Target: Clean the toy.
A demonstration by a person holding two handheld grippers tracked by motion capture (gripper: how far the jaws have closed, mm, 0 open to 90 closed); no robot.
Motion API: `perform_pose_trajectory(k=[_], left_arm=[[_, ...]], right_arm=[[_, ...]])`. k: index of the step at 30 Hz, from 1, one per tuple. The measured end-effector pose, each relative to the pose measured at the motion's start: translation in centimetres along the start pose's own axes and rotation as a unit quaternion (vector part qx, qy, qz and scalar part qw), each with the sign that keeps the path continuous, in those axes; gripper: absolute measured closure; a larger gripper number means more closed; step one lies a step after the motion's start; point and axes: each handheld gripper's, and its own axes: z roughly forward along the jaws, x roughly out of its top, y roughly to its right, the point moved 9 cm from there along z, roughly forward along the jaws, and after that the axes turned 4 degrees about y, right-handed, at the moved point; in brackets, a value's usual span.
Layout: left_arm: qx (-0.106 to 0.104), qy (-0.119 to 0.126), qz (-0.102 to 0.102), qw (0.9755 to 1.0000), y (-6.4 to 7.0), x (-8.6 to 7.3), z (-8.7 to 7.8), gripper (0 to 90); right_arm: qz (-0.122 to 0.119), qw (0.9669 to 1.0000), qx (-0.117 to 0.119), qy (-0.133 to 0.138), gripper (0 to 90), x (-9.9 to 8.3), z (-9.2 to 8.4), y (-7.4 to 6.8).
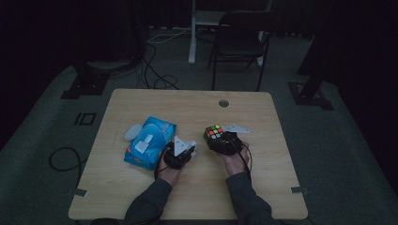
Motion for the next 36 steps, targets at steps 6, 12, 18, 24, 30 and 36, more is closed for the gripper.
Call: perform_pose_trajectory(k=[6, 12, 18, 24, 30, 36], left_arm=[[0.003, -0.012, -0.004, 0.9999, -0.4, -0.4, 0.0, 80.4], [0.002, -0.021, -0.004, 0.9998, -0.5, -0.7, 0.0, 80.3], [0.002, -0.031, -0.006, 0.9995, -0.8, -1.0, 0.0, 80.2], [0.002, -0.038, -0.007, 0.9993, -0.9, -1.2, 0.1, 79.8], [0.005, -0.047, -0.010, 0.9988, -1.1, -1.4, 0.3, 79.4], [0.010, -0.053, -0.014, 0.9985, -1.6, -1.6, 0.3, 78.9]], right_arm=[[-0.014, 0.9999, 0.004, -0.004, 34.4, -0.5, -0.2, 0.4], [-0.031, 0.9994, 0.005, -0.014, 34.4, -1.4, -0.2, 0.8], [-0.035, 0.9992, 0.002, -0.020, 34.4, -2.1, -0.3, 1.2], [-0.041, 0.9989, -0.004, -0.022, 34.4, -2.6, -0.4, 1.6], [-0.045, 0.9986, -0.008, -0.026, 34.4, -3.4, -0.4, 2.1], [-0.049, 0.9981, -0.013, -0.034, 34.4, -4.2, -0.4, 2.4]])
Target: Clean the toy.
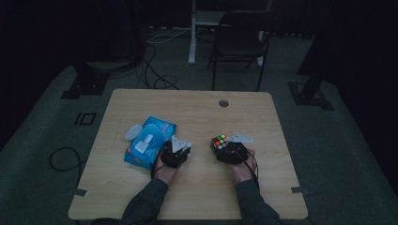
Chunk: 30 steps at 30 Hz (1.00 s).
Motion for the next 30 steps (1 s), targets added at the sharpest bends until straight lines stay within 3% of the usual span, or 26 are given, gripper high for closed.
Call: perform_pose_trajectory(k=[12, 30], left_arm=[[0.008, -0.002, -0.003, 1.0000, -0.7, -0.2, -0.1, 78.4], [0.018, -0.026, -0.003, 0.9995, -1.4, -0.8, 0.3, 76.7]], right_arm=[[-0.010, 0.9998, -0.012, -0.009, 34.4, -0.9, 0.1, 0.3], [-0.029, 0.9993, -0.023, -0.010, 34.4, -1.7, 0.4, 0.1]])
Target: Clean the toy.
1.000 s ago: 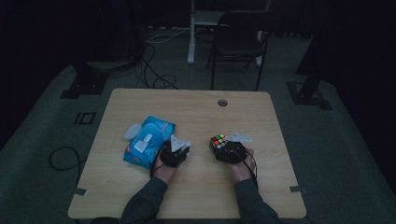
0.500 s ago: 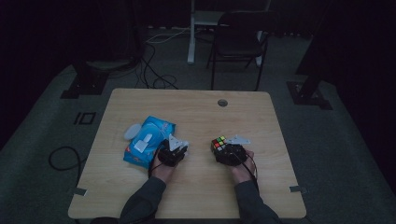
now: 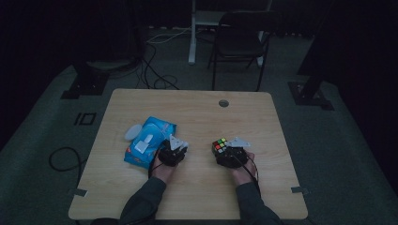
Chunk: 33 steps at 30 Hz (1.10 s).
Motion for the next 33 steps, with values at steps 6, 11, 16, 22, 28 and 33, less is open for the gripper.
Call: perform_pose_trajectory(k=[6, 11, 16, 22, 28, 33], left_arm=[[0.002, -0.010, -0.005, 0.9999, -0.1, -0.2, 0.1, 73.5], [0.006, -0.009, -0.023, 0.9997, -0.5, -0.2, 0.0, 60.7], [-0.001, -0.004, -0.033, 0.9995, -0.3, -0.1, -0.2, 49.3], [-0.006, -0.001, -0.044, 0.9990, -0.1, -0.2, -0.9, 39.3], [-0.001, 0.007, -0.046, 0.9989, -0.3, 0.2, -2.2, 32.7], [0.000, 0.014, -0.041, 0.9990, -0.4, 0.4, -3.2, 31.8]], right_arm=[[-0.005, 1.0000, 0.001, -0.002, 34.3, -0.1, -0.1, 0.0], [-0.002, 0.9999, 0.011, -0.004, 32.3, -0.3, -0.1, 0.1], [0.002, 0.9999, 0.010, -0.008, 14.6, -0.4, -0.3, 0.3], [-0.001, 0.9999, 0.011, -0.004, 11.8, -0.2, -1.1, 0.2], [-0.008, 0.9999, 0.009, 0.010, 11.8, 0.1, -2.4, 0.3], [-0.009, 0.9996, 0.009, 0.024, 11.7, 0.3, -3.5, 0.8]])
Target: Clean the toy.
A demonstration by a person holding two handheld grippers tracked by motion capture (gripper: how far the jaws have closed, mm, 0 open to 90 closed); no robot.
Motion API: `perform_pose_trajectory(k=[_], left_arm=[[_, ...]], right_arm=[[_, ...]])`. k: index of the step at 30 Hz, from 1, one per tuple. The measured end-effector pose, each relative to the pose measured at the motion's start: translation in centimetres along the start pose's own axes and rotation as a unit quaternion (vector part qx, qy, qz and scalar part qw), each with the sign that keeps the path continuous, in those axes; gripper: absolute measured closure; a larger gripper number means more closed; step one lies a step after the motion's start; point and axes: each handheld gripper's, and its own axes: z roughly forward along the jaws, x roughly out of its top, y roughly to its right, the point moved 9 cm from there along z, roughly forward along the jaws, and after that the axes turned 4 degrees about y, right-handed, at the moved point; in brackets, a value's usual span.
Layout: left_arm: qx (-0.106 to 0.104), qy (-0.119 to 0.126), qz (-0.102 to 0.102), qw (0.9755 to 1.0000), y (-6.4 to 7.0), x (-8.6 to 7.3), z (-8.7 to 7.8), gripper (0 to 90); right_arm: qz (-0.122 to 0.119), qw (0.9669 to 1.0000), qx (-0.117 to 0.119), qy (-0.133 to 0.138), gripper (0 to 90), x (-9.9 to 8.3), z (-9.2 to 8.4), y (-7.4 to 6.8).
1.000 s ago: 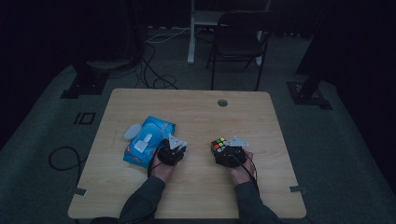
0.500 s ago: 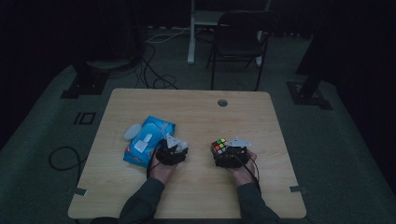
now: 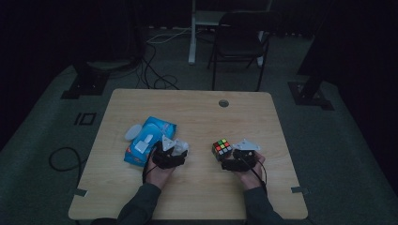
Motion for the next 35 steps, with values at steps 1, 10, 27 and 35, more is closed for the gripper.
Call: perform_pose_trajectory(k=[1, 10, 27, 35], left_arm=[[-0.001, 0.000, 0.004, 1.0000, 0.0, 0.0, -0.2, 31.8], [0.002, 0.000, 0.024, 0.9997, -0.6, -0.9, -2.1, 33.5], [-0.002, 0.024, 0.020, 0.9995, -1.1, -2.0, -5.4, 34.7], [-0.002, 0.030, 0.019, 0.9994, -1.2, -2.2, -5.5, 35.1]], right_arm=[[0.001, 1.0000, 0.002, 0.005, 11.8, 0.0, -0.5, 0.2], [0.006, 1.0000, 0.000, -0.004, 11.8, -1.4, -1.3, 1.1], [0.039, 0.9990, -0.022, -0.010, 23.0, -3.0, -1.7, 3.6], [0.049, 0.9984, -0.026, -0.010, 24.6, -3.2, -1.7, 4.3]])
